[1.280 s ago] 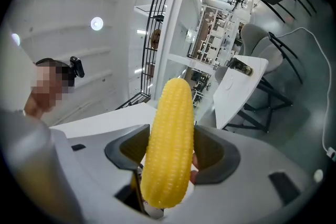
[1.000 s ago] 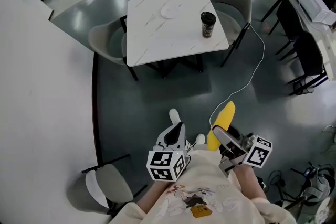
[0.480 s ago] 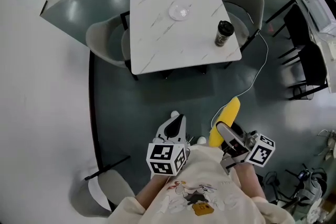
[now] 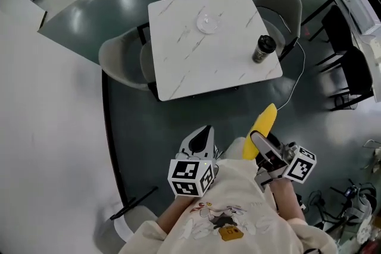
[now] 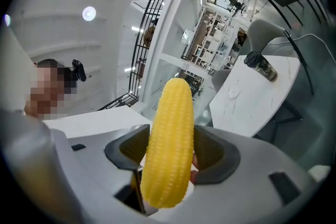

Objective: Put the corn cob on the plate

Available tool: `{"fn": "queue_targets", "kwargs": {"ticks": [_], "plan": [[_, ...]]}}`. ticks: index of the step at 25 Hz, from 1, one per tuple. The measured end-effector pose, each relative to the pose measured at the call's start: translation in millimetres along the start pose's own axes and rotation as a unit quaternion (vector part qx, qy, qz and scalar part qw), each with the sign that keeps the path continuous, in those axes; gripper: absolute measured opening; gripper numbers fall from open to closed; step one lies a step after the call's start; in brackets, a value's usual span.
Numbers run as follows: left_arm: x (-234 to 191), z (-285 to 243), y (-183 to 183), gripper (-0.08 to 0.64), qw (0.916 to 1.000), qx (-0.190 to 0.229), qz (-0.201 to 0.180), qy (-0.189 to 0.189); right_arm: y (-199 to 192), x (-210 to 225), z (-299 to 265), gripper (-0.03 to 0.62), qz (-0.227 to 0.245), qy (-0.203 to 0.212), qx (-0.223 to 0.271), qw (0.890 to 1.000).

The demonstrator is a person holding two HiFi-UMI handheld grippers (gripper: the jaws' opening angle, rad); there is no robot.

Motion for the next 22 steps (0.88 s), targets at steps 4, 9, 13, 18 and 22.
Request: {"fn": "queue_targets", "kwargs": {"ticks": [4,9,13,18,22], "plan": [[-18,-11,10,0.009,0.9999,-0.007,0.001,-0.008,9,8,-18,0.259,-0.004,-0.013,0.006,1.000],[-34,-25,27,0.009,0.9998,-0.017,0.002,-0.011,26,14,-37,0.259,-0.005,-0.016,0.006,1.000],[-49,-42,50,0.009,0.9998,-0.018,-0.003,-0.003,49,30,-59,0.259,-0.004,-0.016,0.001,1.000],[-65,-65,82,0.009,0.9998,-0.018,0.001,0.007,83,49,-86,0.259,-0.006,-0.014,-0.009,1.000],[-73,-89,111,0.009,0.9998,-0.017,0.002,0.010,117,61,-106,0.259,0.006,-0.011,-0.016,1.000]]}}
Point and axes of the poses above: the fingertips, and each gripper's own axes: z backward along the fingers, x to its right, y out of its top, the point moved 6 cm from there along z, backward along the fingers, and after that the axes turned 14 degrees about -x, right-handed, at the moved point
